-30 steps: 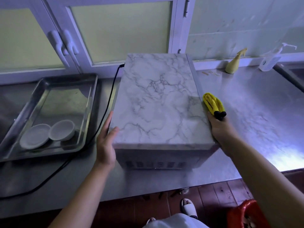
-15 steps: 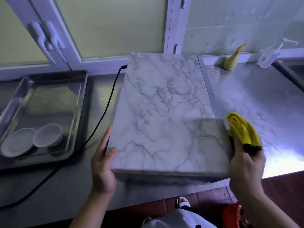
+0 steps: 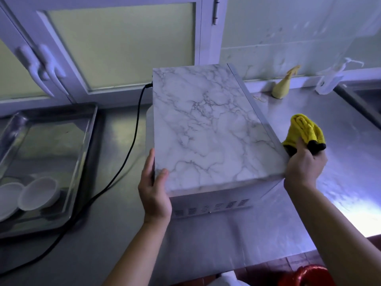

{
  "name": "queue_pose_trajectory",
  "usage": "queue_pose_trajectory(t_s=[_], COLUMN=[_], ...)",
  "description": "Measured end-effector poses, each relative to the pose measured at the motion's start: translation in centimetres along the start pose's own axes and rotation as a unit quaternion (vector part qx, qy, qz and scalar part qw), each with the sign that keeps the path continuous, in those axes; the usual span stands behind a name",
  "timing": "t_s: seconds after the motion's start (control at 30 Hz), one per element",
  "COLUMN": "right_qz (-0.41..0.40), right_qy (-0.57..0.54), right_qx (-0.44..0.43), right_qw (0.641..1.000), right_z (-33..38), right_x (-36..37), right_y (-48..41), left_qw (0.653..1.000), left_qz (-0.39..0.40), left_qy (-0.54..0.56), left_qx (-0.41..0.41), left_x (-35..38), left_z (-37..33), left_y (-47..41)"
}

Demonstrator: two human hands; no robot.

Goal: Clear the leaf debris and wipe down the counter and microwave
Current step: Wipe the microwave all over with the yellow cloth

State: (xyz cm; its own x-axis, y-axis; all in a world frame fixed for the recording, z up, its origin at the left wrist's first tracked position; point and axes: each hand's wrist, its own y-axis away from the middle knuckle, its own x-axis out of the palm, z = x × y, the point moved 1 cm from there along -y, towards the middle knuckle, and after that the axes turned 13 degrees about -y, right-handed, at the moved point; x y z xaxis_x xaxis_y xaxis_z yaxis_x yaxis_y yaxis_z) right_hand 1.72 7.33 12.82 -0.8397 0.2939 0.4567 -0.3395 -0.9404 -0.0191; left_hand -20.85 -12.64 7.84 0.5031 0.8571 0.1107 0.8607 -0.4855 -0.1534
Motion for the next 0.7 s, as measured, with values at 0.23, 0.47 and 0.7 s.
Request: queue_pose_trajectory(t_s=[0.23, 0.47, 0.7], right_qz=[0.058, 0.109, 0.088], right_qy=[0.011, 0.066, 0.428], right_qx=[0.013, 0.038, 0.057], right_qw=[0.998, 0.991, 0.898], right_z=[-1.4, -2.6, -2.8], right_x=[2.8, 4.0, -5.1], right_y=[-3.7, -5.6, -5.0], left_qw=[1.0, 0.988, 0.921], left_qz=[-0.006, 0.073, 0.043], left_qy=[-0.023, -0.132, -0.387], left_qx=[-0.021, -0.04, -0.019], left_x=[2.4, 2.6, 1.6], left_z=[0.3, -0.7, -3.6], left_y=[-3.6, -5.5, -4.3])
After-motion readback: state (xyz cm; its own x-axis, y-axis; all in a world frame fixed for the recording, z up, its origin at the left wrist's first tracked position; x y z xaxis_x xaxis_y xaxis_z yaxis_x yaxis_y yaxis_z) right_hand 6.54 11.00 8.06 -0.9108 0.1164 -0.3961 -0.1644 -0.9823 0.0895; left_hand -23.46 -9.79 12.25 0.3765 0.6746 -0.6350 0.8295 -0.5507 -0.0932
